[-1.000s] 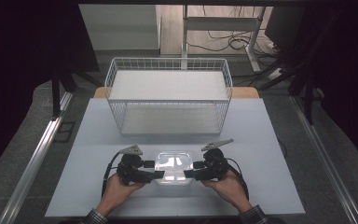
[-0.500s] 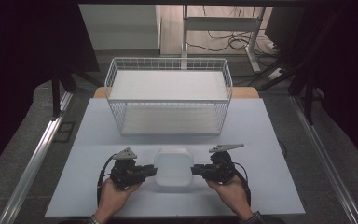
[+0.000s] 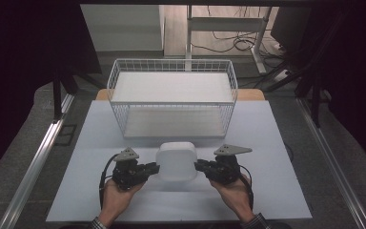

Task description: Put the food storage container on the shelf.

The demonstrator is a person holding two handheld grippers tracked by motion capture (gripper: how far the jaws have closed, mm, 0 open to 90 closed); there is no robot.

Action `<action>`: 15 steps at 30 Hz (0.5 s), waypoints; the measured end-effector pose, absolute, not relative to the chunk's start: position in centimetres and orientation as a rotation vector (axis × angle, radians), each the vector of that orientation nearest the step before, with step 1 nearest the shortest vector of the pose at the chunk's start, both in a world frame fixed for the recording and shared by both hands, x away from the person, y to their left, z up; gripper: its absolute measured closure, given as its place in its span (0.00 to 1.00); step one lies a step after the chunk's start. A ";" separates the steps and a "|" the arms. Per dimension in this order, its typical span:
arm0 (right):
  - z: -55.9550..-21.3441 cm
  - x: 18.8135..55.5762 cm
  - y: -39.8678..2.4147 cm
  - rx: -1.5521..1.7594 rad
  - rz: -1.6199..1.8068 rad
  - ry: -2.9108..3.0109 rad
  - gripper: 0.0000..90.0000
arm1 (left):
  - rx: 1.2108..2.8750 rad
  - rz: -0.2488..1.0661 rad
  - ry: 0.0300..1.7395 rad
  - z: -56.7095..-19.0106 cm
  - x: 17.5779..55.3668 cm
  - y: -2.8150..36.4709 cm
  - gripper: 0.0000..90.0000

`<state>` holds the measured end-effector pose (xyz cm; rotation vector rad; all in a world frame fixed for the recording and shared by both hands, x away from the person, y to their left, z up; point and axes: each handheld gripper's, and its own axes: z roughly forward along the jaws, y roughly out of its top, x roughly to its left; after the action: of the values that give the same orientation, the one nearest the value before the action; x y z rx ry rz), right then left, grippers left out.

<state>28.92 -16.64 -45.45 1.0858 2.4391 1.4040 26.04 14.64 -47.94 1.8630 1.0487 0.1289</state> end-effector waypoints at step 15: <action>-42.5 30.8 -16.2 1.049 1.483 2.390 0.88 | 1.808 0.178 0.990 -44.3 27.6 15.9 0.89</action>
<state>30.78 -16.16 -42.50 1.0492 2.3897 1.4833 27.55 15.90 -44.30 1.8084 0.9903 0.1783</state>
